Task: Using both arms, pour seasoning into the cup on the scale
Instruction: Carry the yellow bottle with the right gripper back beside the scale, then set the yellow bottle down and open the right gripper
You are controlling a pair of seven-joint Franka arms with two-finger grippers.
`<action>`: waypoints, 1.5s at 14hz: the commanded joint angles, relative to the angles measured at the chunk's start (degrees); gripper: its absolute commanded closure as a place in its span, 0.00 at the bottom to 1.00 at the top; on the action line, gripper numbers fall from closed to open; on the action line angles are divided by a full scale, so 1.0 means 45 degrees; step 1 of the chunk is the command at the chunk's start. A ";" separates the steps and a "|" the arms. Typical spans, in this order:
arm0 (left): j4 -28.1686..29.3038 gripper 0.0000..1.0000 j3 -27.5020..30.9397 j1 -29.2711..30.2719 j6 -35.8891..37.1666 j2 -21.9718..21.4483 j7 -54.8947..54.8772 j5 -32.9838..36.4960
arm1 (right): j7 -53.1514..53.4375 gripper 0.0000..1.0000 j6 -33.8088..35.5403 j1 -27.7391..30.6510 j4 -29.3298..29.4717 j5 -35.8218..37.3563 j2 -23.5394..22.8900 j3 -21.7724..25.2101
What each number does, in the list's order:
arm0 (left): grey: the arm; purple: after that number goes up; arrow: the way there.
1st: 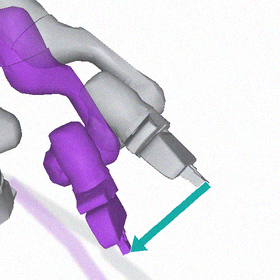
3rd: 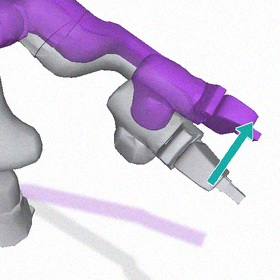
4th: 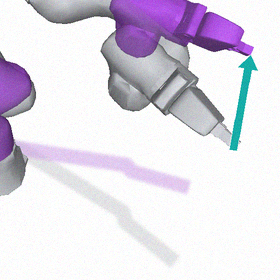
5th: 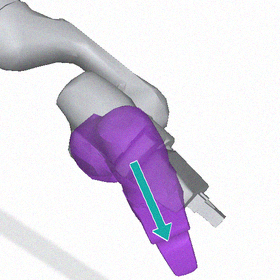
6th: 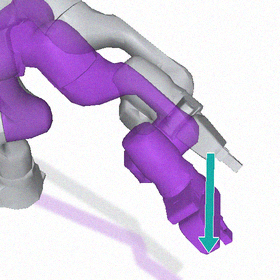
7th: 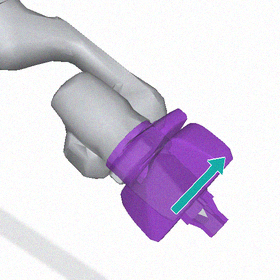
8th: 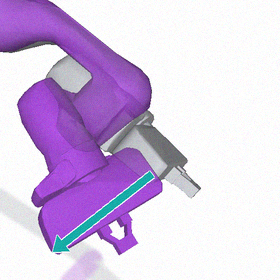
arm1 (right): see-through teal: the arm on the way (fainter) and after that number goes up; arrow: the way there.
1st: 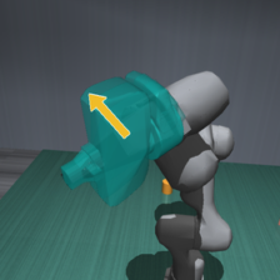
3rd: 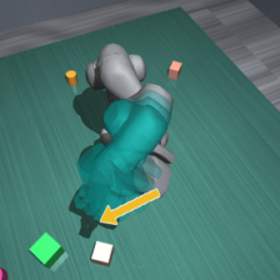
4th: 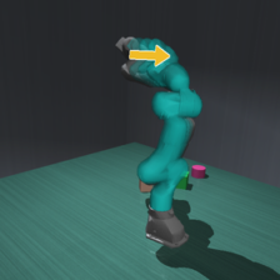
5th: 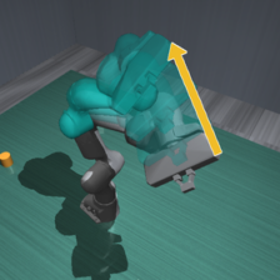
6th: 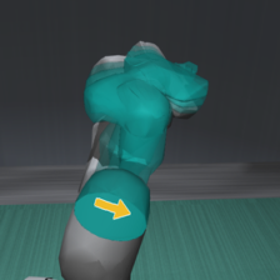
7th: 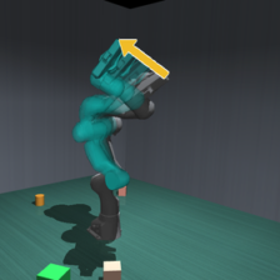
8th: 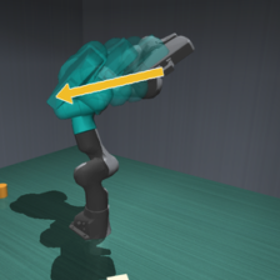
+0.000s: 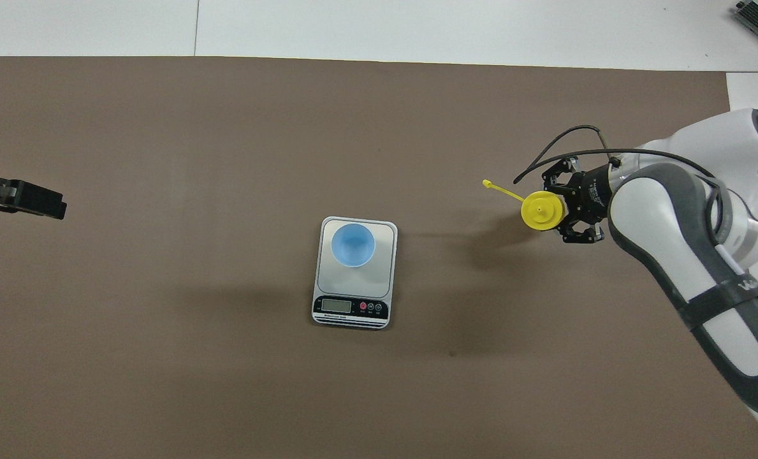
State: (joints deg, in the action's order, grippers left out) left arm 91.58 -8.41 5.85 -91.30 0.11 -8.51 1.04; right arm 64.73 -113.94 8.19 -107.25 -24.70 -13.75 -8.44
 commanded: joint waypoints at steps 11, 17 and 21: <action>0.0275 0.00 -0.0103 0.0087 -0.0257 -0.0319 -0.0082 0.0160 | -0.1941 0.05 0.0516 0.2496 -0.3589 -0.3690 0.2020 -0.0097; 0.0644 0.00 -0.0142 -0.0499 -0.0649 -0.0493 0.1676 0.0102 | -0.3929 0.00 0.0283 0.3159 -0.3101 -0.3205 0.2078 0.0040; 0.1017 0.00 -0.0142 -0.0402 -0.1254 -0.0611 0.1520 0.0102 | -0.5591 0.00 0.0262 0.3180 -0.2631 -0.0455 0.2856 0.0021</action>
State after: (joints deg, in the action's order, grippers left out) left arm 93.03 -9.55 4.30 -94.80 -0.23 -2.06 1.03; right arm 42.91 -112.50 22.26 -119.33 -31.57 -3.88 -7.84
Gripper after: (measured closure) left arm 0.000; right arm 0.000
